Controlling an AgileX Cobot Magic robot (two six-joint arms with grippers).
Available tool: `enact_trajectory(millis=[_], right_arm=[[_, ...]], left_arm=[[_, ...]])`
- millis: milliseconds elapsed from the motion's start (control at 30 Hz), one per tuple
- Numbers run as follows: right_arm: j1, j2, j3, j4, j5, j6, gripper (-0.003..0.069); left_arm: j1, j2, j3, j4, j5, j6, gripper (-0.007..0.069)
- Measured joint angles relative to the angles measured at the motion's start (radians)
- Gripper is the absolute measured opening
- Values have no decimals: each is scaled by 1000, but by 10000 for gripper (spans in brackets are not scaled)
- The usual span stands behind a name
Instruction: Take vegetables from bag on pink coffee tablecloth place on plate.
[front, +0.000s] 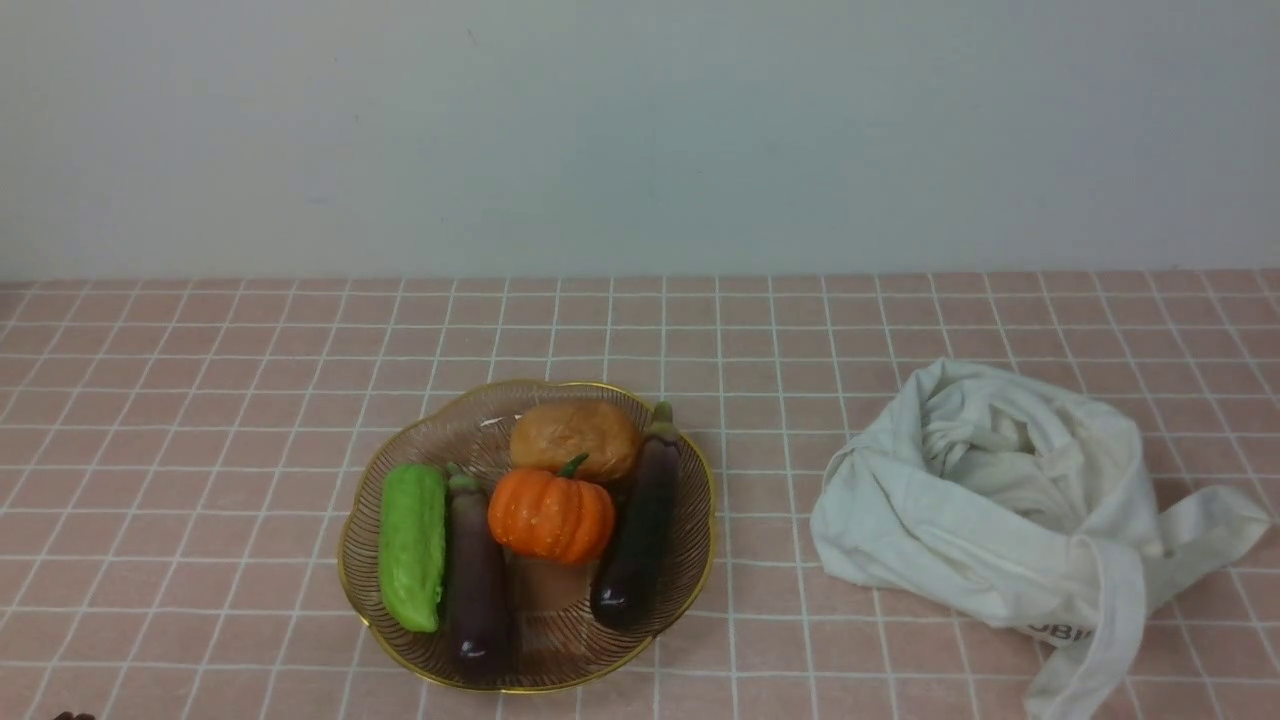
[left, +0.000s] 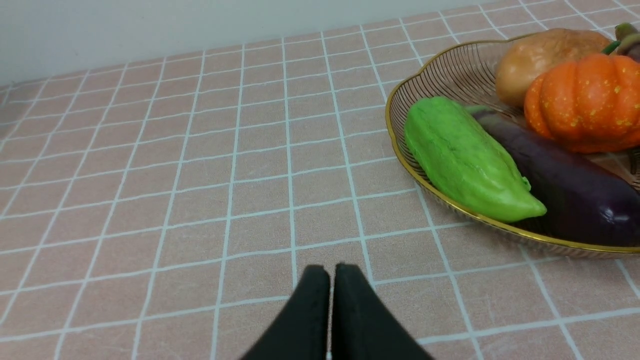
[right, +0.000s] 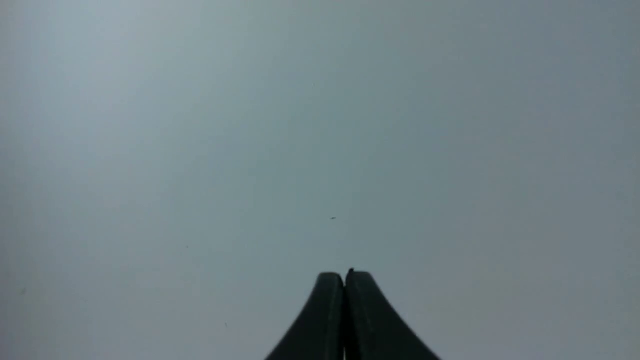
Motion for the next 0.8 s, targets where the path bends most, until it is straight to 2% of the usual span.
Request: enact_trajectory(millis=[433,600,700,733,767,800], right_arm=[[0,-23,15,-21,-18,18,-12],[0,-23,49,2,-119,-13,-12],[0,-23,97,171,-227,-189,-12],[0,-23,101,188,-234,-206,-12],[0,-23,131,337,-281,-348,-12],[0,-23,145,415,-291,-418,-12]], left_arm=[[0,0,0,0,0,0,-5],[0,0,0,0,0,0,-5],[0,0,0,0,0,0,-5],[0,0,0,0,0,0,-5],[0,0,0,0,0,0,-5],[0,0,0,0,0,0,-5]])
